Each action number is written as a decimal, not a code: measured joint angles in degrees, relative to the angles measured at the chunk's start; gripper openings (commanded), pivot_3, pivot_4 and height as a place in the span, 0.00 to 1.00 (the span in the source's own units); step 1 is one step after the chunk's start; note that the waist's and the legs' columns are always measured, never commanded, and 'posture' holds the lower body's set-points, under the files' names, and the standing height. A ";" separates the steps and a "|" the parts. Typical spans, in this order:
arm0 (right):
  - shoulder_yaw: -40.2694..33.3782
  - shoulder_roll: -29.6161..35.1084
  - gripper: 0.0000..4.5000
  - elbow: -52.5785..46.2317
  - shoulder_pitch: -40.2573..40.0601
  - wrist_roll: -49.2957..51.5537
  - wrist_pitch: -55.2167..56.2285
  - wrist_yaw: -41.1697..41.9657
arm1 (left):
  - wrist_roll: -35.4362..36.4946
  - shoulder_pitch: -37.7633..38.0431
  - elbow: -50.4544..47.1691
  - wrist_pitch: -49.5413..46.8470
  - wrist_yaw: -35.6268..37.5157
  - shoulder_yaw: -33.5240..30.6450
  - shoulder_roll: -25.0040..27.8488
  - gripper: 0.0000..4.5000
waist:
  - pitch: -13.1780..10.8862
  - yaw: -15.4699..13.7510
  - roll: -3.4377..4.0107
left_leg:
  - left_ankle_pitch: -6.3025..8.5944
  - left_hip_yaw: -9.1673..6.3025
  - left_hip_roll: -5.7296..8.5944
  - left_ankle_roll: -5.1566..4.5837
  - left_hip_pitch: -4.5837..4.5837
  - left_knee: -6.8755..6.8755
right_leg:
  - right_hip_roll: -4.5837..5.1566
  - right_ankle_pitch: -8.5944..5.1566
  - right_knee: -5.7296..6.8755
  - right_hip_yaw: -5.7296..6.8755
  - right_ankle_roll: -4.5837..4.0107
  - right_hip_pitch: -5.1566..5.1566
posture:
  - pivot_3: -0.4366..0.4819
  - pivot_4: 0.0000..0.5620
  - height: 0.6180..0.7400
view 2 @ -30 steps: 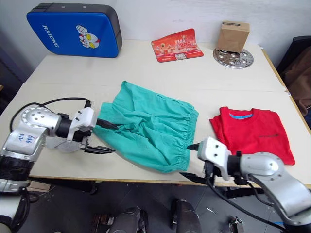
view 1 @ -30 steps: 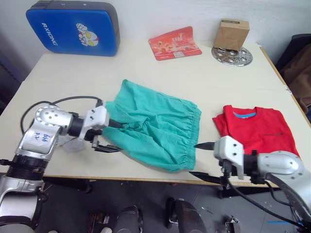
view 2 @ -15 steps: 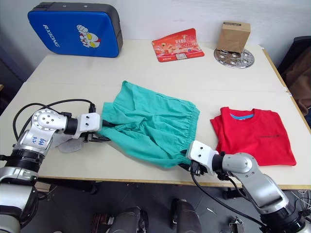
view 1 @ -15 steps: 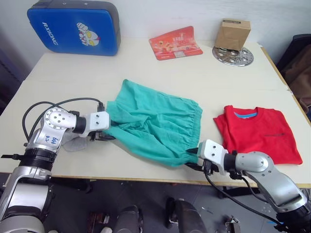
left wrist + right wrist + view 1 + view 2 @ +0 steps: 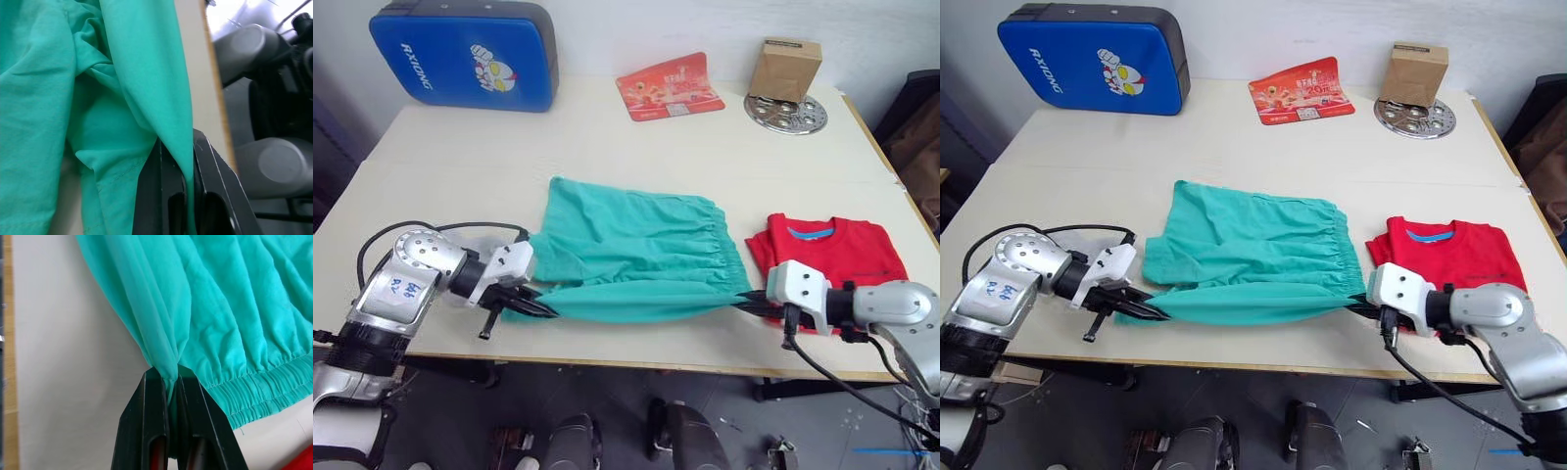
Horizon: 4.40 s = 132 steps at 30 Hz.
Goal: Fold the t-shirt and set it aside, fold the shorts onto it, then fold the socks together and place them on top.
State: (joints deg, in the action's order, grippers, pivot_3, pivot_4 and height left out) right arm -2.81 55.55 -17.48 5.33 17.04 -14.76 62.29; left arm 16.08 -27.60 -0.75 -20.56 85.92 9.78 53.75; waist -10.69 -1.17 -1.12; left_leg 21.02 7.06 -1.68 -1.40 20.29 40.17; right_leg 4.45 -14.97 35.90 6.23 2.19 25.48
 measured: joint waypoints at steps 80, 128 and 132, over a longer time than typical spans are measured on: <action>-3.85 -6.19 0.00 -7.87 -6.12 5.38 -6.86 -4.50 | 6.99 16.73 -9.84 -2.62 -1.09 -9.27 11.78 0.01 | -0.02 0.69 0.03 | 0.03 0.00 -0.02 0.11 -0.07 -0.04 | 0.03 -0.05 0.03 -0.05 -0.09 0.00 | 0.48 0.27 1.00; -18.70 -10.22 0.90 -7.21 -0.44 23.76 -34.47 -28.15 | -22.11 -54.60 78.30 30.45 -43.91 -2.93 -29.70 0.80 | 0.03 -0.15 -0.11 | 0.01 0.35 0.19 -0.27 0.24 0.03 | 0.00 0.29 -0.03 -0.08 0.48 0.23 | 0.48 0.27 1.00; -20.32 -6.28 1.00 -14.32 -3.24 24.48 -34.44 -26.23 | -18.05 -54.79 76.71 30.63 -29.93 -8.02 -26.36 0.99 | 0.03 -0.15 -0.10 | 0.01 0.38 0.21 -0.27 0.24 0.02 | -0.12 0.29 -0.02 0.12 0.48 0.24 | 0.48 0.27 1.00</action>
State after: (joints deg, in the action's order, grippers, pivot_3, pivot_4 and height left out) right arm -23.13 49.27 -31.80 2.08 41.52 -49.19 36.06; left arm -1.97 -82.39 75.96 10.07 55.99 1.76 27.38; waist -10.66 -1.33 -1.22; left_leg 21.03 7.45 -1.47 -1.66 20.53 40.19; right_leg 4.33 -14.68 35.88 6.34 2.67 25.71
